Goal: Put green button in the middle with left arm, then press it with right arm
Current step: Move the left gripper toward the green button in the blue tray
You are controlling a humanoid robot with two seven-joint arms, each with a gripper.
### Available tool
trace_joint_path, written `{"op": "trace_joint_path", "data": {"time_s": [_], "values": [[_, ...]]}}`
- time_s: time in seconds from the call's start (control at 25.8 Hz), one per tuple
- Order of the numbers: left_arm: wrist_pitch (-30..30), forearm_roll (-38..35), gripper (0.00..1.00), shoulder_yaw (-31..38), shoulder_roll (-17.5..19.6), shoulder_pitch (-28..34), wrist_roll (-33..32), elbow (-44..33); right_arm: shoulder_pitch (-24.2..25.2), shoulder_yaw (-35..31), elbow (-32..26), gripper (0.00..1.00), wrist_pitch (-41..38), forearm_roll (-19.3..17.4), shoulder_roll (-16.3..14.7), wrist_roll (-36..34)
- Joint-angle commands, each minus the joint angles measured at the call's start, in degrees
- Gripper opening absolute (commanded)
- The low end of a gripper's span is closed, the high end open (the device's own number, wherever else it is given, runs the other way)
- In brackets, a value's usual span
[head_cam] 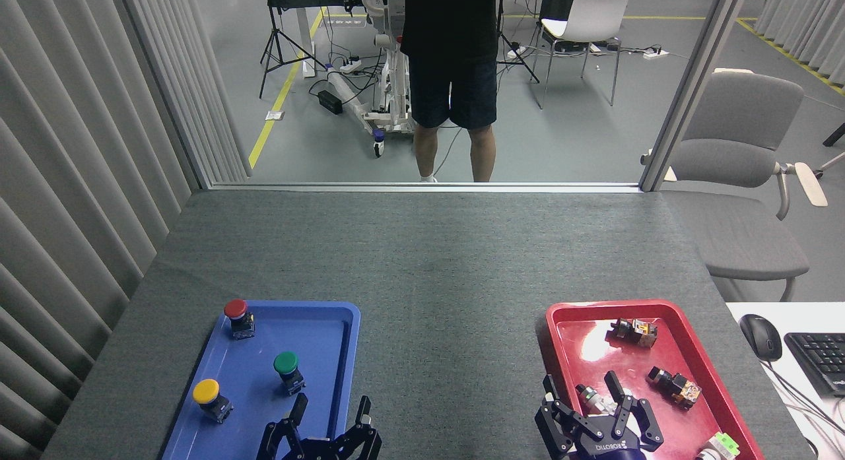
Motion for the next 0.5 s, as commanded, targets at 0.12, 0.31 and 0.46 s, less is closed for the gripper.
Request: {"op": "trace_joint_path", "data": {"time_s": [0.12, 0.31, 0.46], "values": [[-1.0, -0.1, 1.0, 0.3, 1.1, 1.5, 0.8, -0.4, 0.2, -0.2, -0.7, 1.0, 0.0, 0.0, -0.2, 0.0], [-0.6, 0.0, 1.0, 0.1, 0.5, 0.6, -0.1, -0.2, 0.2, -0.4, -1.0, 1.0, 0.0, 0.0, -0.2, -0.1], [-0.3, -1.0, 1.0, 0.4, 1.1, 0.4, -0.1, 2.3, 0.1, -0.5, -0.9, 1.0, 0.0, 0.0, -0.3, -0.1]]}}
